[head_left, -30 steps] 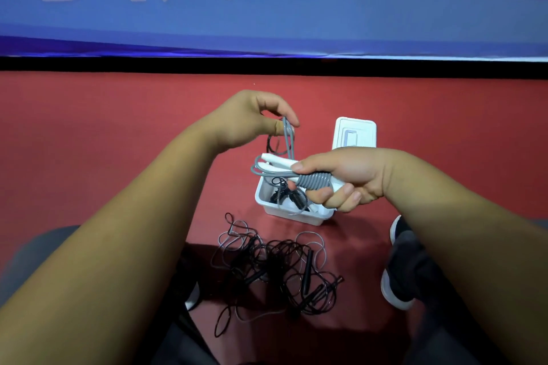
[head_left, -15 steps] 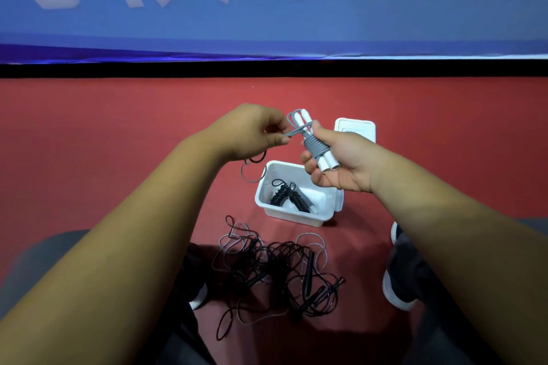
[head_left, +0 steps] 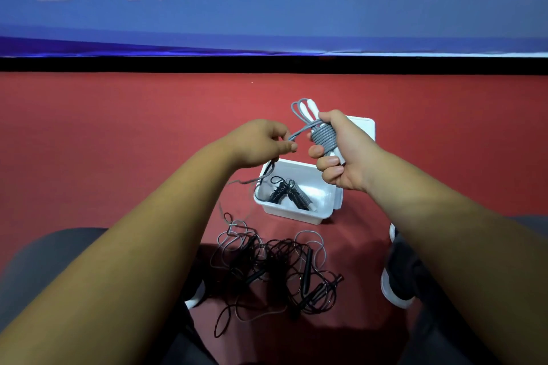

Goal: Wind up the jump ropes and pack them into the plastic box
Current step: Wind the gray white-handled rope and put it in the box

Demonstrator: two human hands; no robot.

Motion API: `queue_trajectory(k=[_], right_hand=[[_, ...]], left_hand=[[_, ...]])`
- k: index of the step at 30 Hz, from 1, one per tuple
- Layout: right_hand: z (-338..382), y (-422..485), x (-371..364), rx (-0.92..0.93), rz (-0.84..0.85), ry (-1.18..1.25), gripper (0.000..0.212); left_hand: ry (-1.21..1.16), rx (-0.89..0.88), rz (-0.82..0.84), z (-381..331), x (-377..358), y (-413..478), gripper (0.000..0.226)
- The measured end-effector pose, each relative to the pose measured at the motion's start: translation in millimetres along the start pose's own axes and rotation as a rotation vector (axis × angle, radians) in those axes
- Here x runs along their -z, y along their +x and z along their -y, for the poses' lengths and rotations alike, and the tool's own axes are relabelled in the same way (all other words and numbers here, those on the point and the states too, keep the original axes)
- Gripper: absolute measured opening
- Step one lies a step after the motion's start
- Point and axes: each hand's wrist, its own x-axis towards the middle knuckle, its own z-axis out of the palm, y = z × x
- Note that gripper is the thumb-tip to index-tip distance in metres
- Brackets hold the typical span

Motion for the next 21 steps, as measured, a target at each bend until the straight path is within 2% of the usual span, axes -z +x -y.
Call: queue_trajectory(k=[6, 10, 12, 14, 17, 21], right_hand=[[1.8, 5.1, 3.0, 0.032, 0.018, 0.063, 0.031], [5.6, 7.4, 6.0, 0.051, 0.001, 0.104, 0.03], [6.1, 8.6, 7.2, 0.052, 0.001, 0.094, 0.031], [6.9, 9.4, 8.1, 0.053, 0.003, 0.099, 0.03], [8.4, 9.7, 9.6, 0.065, 0.011, 0.113, 0.029], [6.7, 10.1, 10.3, 0.063, 0.038, 0.151, 0.032]], left_hand=[[-0.391, -0.044, 0.025, 1.0, 1.6, -5.9, 0.012], [-0.553, -0.093, 0.192, 3.4, 6.0, -8.1, 0.021], [-0.439, -0.072, 0.181, 4.2, 6.2, -7.9, 0.021], [-0.188, -0.049, 0.107, 7.5, 3.8, -6.3, 0.009], [0.201, -0.023, 0.045, 12.0, -2.2, -2.4, 0.028], [0.376, 0.034, 0.059, 12.8, -9.4, -1.3, 0.037]])
